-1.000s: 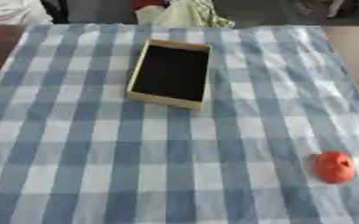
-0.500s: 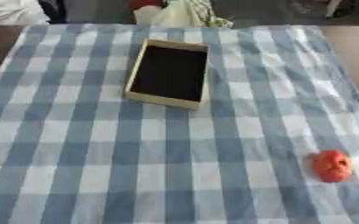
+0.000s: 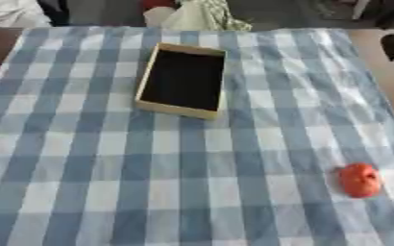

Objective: Pick up objects on the table and place them in the box.

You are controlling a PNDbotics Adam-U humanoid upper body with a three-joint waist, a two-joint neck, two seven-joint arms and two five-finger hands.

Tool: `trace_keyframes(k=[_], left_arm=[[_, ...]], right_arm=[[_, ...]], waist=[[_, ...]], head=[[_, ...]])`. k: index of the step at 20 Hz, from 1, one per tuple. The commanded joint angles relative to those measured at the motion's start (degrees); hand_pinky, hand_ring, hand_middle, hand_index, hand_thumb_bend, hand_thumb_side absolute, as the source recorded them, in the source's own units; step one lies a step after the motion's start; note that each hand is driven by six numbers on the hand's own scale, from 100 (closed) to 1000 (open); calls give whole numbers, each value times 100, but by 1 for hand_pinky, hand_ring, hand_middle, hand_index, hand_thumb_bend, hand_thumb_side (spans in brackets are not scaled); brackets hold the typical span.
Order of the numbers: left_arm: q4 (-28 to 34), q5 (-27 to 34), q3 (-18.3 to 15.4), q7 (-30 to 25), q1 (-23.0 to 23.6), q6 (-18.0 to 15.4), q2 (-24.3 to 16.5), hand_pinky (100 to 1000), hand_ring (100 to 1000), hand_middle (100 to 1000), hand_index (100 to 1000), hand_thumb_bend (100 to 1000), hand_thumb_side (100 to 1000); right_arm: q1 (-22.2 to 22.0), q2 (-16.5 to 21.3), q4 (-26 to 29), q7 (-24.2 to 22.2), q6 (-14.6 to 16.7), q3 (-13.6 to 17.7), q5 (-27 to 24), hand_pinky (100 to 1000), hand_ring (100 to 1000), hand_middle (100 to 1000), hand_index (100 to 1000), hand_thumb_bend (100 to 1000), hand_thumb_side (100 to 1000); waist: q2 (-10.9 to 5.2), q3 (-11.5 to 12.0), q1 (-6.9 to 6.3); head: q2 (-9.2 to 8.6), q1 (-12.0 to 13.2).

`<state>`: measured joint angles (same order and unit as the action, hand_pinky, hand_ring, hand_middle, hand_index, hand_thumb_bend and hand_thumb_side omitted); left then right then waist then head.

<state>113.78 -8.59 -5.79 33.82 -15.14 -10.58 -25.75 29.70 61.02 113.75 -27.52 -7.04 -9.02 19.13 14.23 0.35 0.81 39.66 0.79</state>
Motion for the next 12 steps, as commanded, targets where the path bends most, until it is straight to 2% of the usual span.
trace_keyframes(k=[1,7,12], left_arm=[[81,18,-17,-28,-40,-9,-195,740,761,706,818,562,665],[81,19,-20,-31,-43,-7,-199,740,762,706,818,560,665],[81,14,-22,-33,-41,-3,-207,740,762,706,818,560,665]], right_arm=[[42,281,84,-133,7,-36,-96,823,831,747,846,100,893],[-127,329,74,-336,38,-99,-168,828,843,763,864,100,874],[-348,354,40,-451,158,-76,-163,834,851,773,880,100,792]], waist=[[-101,-10,7],[-101,-10,12],[-106,-27,18]], head=[[13,-23],[9,-16],[12,4]])
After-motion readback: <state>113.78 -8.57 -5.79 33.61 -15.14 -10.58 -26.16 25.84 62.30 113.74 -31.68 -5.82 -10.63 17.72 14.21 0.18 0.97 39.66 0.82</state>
